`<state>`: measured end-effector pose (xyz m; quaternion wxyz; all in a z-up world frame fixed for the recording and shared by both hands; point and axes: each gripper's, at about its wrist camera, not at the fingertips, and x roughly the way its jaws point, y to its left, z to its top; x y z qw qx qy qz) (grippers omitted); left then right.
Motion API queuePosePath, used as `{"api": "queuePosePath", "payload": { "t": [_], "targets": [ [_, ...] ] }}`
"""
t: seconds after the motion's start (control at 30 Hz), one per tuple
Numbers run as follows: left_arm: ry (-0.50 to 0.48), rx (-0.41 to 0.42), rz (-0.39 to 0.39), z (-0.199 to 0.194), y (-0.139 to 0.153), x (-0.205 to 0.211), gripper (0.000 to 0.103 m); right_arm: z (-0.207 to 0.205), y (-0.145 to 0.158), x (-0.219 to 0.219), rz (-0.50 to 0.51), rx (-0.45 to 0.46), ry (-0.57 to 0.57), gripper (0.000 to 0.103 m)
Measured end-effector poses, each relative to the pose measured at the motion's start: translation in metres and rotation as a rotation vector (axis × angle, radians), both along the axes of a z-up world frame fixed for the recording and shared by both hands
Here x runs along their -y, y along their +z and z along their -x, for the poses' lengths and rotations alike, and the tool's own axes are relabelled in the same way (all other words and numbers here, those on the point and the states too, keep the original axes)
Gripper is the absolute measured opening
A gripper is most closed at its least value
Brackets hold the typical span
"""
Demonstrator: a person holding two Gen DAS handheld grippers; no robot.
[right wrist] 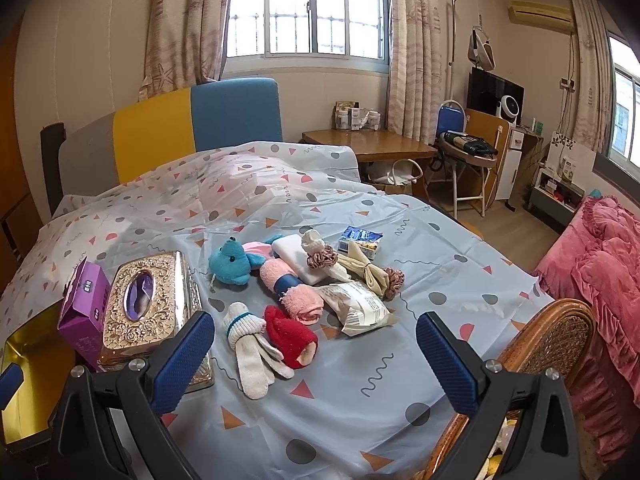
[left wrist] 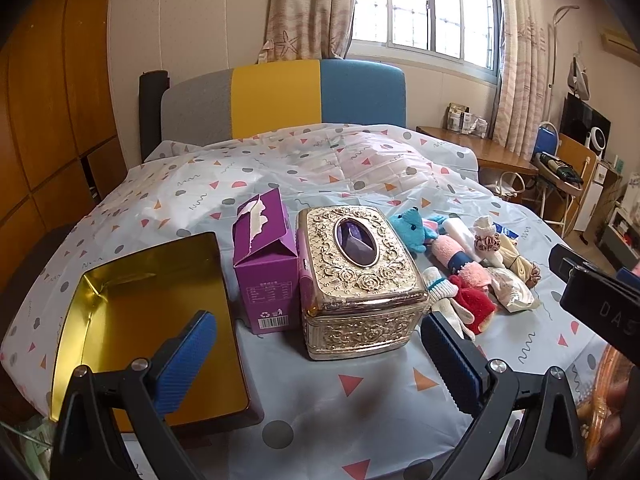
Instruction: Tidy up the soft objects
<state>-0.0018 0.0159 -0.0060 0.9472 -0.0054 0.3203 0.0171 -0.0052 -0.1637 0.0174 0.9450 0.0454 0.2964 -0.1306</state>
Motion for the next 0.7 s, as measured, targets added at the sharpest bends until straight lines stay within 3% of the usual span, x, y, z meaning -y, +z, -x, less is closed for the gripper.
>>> {"api": "queuePosePath", "payload": {
  "t": [0.7],
  "targets": [
    [0.008,-0.022,0.004,-0.0018,-0.0044,-0.0055,0.103,-0.0047,-0.0072,-0.0016,-0.010,-0.011,0.021,0.103]
  ]
}}
